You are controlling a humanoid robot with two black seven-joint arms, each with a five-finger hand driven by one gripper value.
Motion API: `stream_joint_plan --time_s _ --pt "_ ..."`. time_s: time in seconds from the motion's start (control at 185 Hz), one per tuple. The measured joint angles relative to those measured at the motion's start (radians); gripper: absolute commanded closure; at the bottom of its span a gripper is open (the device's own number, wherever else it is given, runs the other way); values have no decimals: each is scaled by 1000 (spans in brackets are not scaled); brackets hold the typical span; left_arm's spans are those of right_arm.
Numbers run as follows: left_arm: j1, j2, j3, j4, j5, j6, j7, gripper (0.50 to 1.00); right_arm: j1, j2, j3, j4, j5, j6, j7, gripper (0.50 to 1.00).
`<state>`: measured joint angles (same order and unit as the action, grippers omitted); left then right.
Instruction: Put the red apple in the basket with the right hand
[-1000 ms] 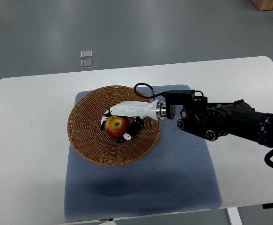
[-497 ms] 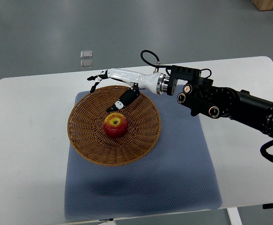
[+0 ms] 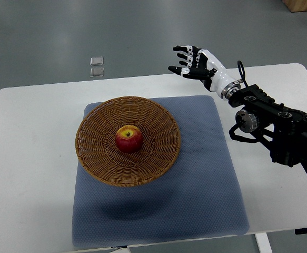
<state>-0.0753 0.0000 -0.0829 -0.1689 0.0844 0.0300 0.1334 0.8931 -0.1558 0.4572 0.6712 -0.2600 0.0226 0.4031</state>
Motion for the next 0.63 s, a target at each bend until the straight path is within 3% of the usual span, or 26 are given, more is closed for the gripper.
stream_joint_plan --time_s 0.162,0.627 --pt "0 0 0 0 0 0 0 500 -84 -1 72 -1 104 -78 -5 593" --pt "0 0 -1 0 0 0 0 500 -157 2 163 1 119 -75 9 587"
